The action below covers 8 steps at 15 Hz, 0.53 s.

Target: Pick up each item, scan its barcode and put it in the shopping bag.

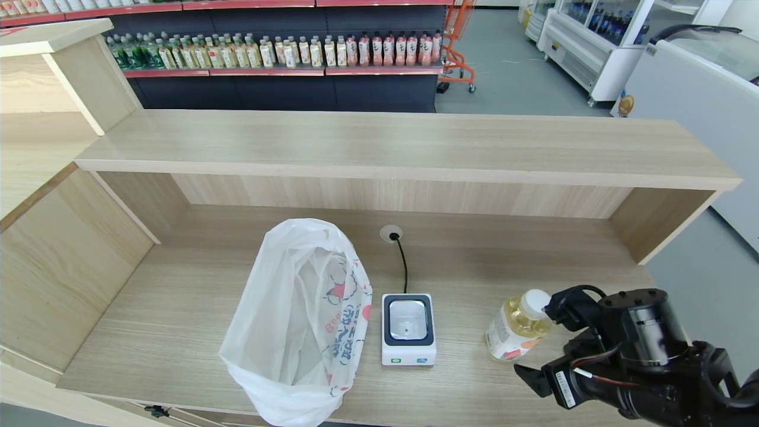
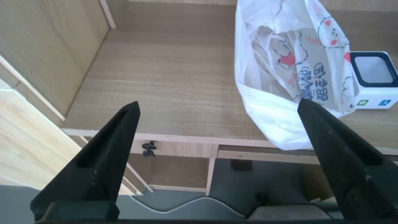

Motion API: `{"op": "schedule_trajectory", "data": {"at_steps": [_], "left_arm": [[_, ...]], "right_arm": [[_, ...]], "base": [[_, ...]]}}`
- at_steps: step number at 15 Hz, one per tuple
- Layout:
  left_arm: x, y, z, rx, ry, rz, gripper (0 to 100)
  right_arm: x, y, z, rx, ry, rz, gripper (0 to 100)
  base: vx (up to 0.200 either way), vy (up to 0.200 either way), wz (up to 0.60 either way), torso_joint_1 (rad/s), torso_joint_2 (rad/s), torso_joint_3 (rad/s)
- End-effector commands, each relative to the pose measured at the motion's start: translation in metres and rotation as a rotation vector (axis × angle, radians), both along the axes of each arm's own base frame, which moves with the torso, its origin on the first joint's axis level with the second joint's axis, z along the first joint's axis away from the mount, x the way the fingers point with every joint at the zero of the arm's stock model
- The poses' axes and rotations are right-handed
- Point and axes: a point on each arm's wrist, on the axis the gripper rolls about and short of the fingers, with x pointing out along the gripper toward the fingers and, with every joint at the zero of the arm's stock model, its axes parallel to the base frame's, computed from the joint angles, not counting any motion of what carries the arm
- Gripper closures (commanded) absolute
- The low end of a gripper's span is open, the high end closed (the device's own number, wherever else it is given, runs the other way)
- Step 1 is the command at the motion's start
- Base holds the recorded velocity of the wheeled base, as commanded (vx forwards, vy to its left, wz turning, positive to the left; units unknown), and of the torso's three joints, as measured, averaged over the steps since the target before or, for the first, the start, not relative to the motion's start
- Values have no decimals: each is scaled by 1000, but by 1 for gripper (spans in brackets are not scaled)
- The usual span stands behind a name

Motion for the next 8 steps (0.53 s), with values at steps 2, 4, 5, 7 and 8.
{"op": "schedule_trajectory", "data": {"at_steps": [2,4,5,7,8], "left_arm": [[0,0,0,0,0,0,0],[0,0,0,0,0,0,0],[0,0,0,0,0,0,0],[0,0,0,0,0,0,0],[0,0,0,0,0,0,0]], "right_arm": [[8,4,-5,3,-4,1,0],[12,6,-7,13,-21,2,0],[14,7,-8,13,-29,3,0],[19,8,-7,-3,-68,31,0],[21,10,-8,5,-75,41,0]], "base": [[0,0,0,0,0,0],[0,0,0,0,0,0],[0,0,0,0,0,0],[0,0,0,0,0,0],[0,0,0,0,0,0]]}}
